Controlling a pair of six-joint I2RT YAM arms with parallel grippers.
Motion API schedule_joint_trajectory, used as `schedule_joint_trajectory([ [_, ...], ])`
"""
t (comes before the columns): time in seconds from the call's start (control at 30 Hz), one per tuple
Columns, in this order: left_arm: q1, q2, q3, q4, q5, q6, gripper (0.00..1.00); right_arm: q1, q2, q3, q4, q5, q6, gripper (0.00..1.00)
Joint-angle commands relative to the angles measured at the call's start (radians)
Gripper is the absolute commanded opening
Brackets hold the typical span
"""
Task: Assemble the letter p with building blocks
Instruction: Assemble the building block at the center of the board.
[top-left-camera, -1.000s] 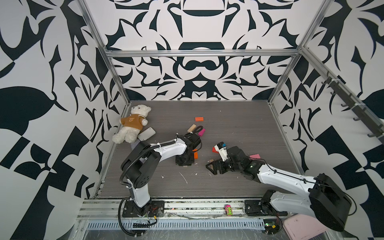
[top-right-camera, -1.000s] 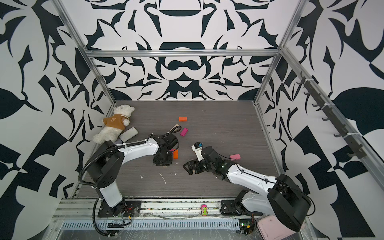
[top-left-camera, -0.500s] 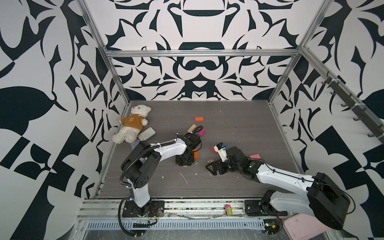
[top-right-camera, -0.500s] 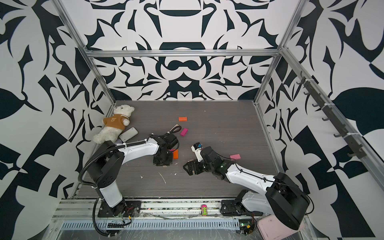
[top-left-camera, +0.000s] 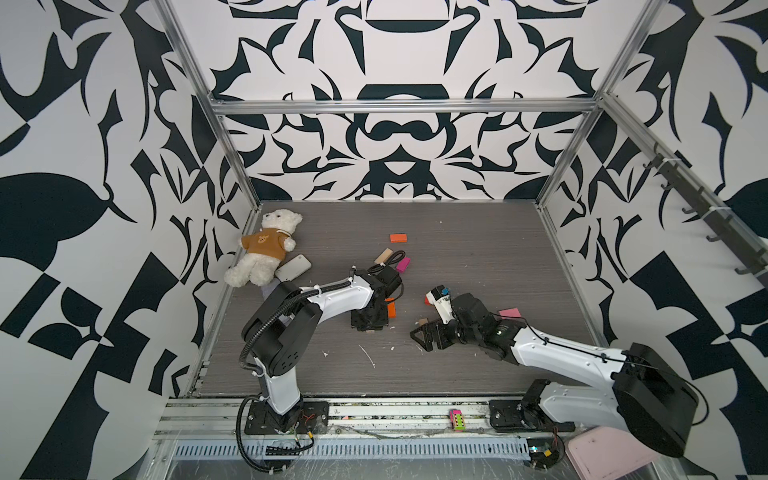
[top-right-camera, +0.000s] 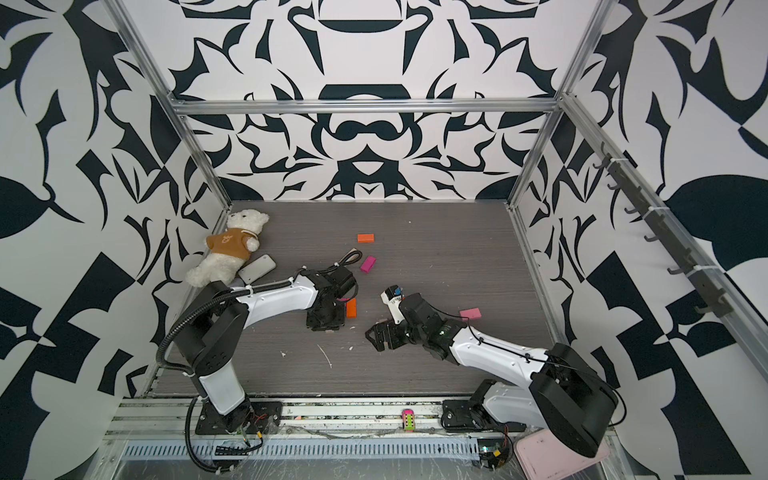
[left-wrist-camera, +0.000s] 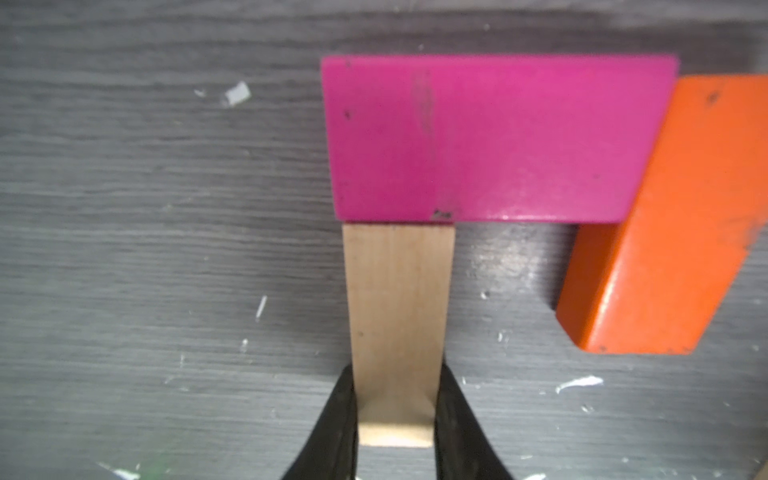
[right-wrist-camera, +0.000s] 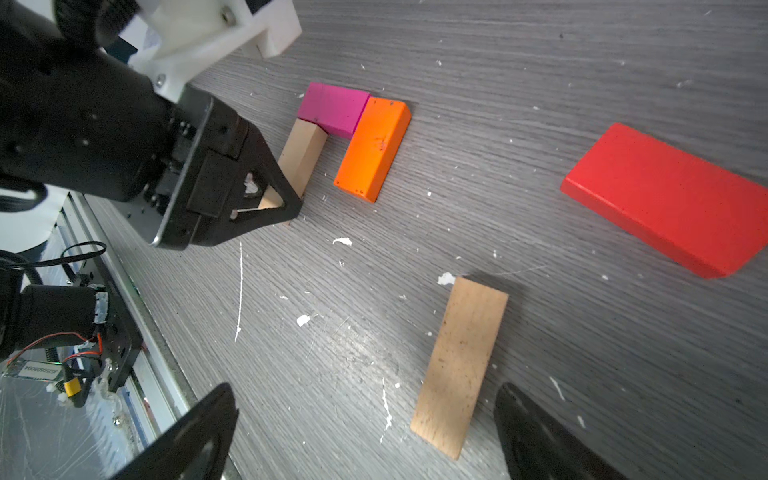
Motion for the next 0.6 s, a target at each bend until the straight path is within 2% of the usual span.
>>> schedule_joint_trajectory([
  [0.0,0.013,0.055,-0.017,0.016,-0.032,-0.018,0.29,0.007,-0.001,0.039,-0.001,0.016,-0.019,0.99],
  [0.57,0.013,0.065,-0.012,0.019,-0.037,-0.020,0.31,0.015,0.004,0.043,-0.008,0.024,-0.025,0.99],
])
